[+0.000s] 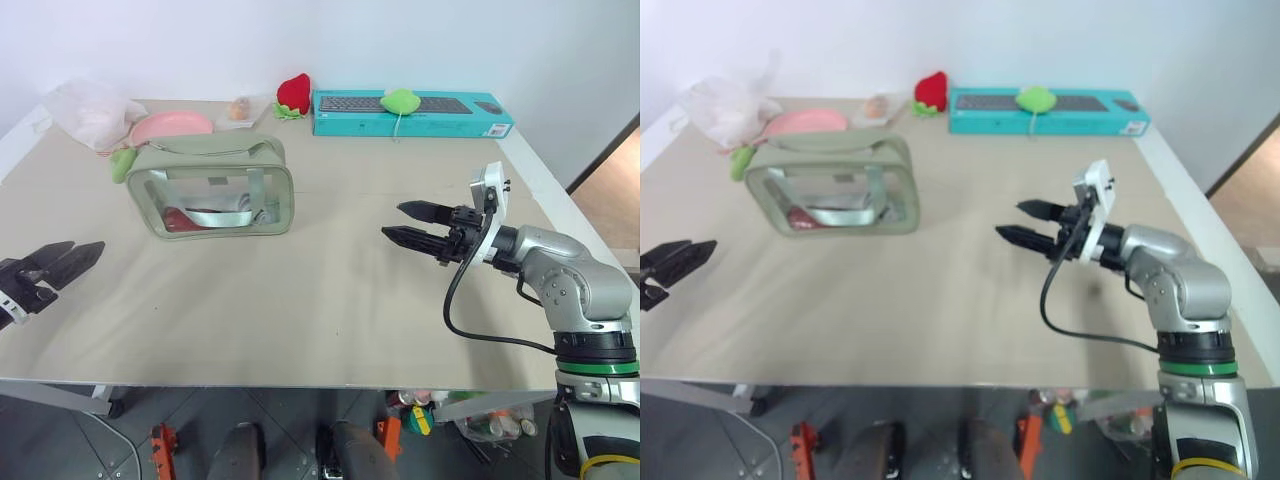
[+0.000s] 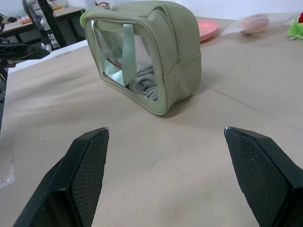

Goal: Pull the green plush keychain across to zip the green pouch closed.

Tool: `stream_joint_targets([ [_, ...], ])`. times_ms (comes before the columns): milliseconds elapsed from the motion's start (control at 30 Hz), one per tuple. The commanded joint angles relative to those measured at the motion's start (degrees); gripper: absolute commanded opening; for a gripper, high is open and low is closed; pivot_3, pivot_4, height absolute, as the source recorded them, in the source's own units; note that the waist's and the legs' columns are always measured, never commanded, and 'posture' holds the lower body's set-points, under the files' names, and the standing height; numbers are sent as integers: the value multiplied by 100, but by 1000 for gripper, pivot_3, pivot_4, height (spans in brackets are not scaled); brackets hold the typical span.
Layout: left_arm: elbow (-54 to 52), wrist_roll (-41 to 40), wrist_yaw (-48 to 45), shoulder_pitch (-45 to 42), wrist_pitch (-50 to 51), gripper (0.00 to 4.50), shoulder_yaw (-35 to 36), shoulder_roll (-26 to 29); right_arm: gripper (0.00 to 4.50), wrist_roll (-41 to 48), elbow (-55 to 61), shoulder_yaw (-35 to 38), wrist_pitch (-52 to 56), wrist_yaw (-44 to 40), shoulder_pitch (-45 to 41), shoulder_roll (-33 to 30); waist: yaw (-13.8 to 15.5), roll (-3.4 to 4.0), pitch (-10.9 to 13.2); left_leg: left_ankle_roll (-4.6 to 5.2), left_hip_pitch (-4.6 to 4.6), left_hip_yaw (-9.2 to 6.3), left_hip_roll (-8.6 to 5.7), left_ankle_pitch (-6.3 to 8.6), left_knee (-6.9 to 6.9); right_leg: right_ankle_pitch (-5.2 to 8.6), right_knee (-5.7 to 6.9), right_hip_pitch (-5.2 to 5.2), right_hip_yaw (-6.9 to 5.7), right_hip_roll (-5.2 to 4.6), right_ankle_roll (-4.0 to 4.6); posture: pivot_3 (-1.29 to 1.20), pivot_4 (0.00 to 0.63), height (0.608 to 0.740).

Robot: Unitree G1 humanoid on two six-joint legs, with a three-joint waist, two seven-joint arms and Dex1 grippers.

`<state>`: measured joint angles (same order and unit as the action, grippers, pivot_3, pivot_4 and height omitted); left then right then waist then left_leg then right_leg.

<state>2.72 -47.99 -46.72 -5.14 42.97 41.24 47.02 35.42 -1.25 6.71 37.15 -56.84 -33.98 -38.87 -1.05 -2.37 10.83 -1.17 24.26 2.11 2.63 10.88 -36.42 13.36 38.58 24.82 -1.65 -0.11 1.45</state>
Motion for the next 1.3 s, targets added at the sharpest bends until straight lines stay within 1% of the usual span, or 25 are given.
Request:
stream_joint_targets([
  [33, -356, -39, -41, 102, -75, 4452, 132, 96, 4013, -43, 33, 45, -121, -19, -182, -14, 0, 0, 0, 0, 0, 0, 0, 0, 0, 0, 0, 0, 0, 0, 0, 0, 150, 740],
  [133, -599, -59, -134, 143, -43, 4452, 16, 179, 4013, -113, 21, -86, -118, -97, -300, 7, -2, 0, 0, 0, 0, 11, 2, 0, 0, -6, 1, 7, 9, 0, 2, 0, 150, 740],
  [267, -955, -235, -267, -85, 83, 4452, -194, 312, 4013, -319, -225, -380, -229, -291, -609, 60, -3, 0, 0, 0, 0, 14, 6, 0, -1, -13, 2, 11, 11, 5, 6, 0, 150, 740],
  [367, -1509, -264, -621, -300, 118, 4452, -773, 574, 4013, -992, -1045, -1030, -837, -679, -1307, 191, -14, 0, 0, 1, -1, 18, 7, -1, -4, -20, 4, 13, 19, 12, 5, 0, 150, 740],
  [433, -1630, -459, -694, -547, 191, 4452, -896, 606, 4013, -1412, -1743, -1340, -1304, -849, -1774, 355, -16, 0, 0, 1, -2, 27, 7, -2, -5, -24, 5, 17, 33, 18, 4, 0, 150, 740],
  [500, -1624, -714, -685, -947, 255, 4452, -963, 552, 4013, -1927, -2797, -1666, -1971, -971, -2417, 639, -29, -1, 0, 1, -3, 36, 10, -2, -5, -26, 5, 20, 47, 29, 1, 0, 150, 740],
  [567, -1585, -872, -589, -1282, 302, 4452, -1032, 478, 4013, -2250, -3765, -1808, -2501, -1044, -3012, 959, -33, -3, 1, 1, 2, 43, 8, -2, -5, -32, 5, 26, 60, 47, -1, 0, 150, 740],
  [700, -1686, -1223, -456, -1561, 446, 4452, -1031, 377, 4013, -2599, -5392, -1766, -3304, -1002, -4131, 1714, -60, -3, 2, 0, 4, 75, 28, 0, 2, -34, 8, 45, 94, 71, 2, 0, 150, 740],
  [833, -1826, -1320, -427, -1340, 401, 4452, -869, 312, 4013, -2714, -6266, -1575, -3688, -1053, -4766, 2186, -91, -4, 1, -13, 4, 81, 52, 9, 5, -34, 10, 50, 105, 75, 3, 0, 150, 740],
  [933, -2125, -1409, -417, -963, 374, 4452, -713, 290, 4013, -2693, -6570, -1417, -3790, -1176, -5047, 2464, -96, -4, 1, -25, 3, 88, 54, 16, 4, -41, 10, 50, 115, 71, 16, 0, 150, 740],
  [1067, -2325, -1448, -367, -755, 294, 4452, -685, 280, 4013, -2770, -6756, -1288, -3902, -1223, -5165, 2622, -79, -5, 1, -25, 3, 90, 52, 17, 0, -40, 10, 50, 116, 69, 14, 0, 150, 740],
  [1200, -2062, -712, 249, -884, -92, 4452, -759, 255, 4013, -2800, -6889, -1195, -4030, -1000, -5289, 2926, -68, -5, 1, -27, 2, 88, 52, 15, -6, -38, 14, 49, 114, 70, 8, 0, 150, 740],
  [1233, -1954, -670, 347, -898, -115, 4452, -693, 255, 4013, -2828, -6917, -1195, -4082, -892, -5299, 2985, -74, -5, 1, -28, -1, 89, 53, 14, -8, -38, 17, 49, 114, 71, 9, 0, 150, 740],
  [1300, -1973, -756, 262, -777, -120, 4452, -560, 258, 4013, -2943, -6976, -1181, -4206, -683, -5293, 3063, -80, -5, 1, -30, -9, 92, 57, 11, -9, -40, 28, 49, 117, 76, 12, 0, 150, 740],
])
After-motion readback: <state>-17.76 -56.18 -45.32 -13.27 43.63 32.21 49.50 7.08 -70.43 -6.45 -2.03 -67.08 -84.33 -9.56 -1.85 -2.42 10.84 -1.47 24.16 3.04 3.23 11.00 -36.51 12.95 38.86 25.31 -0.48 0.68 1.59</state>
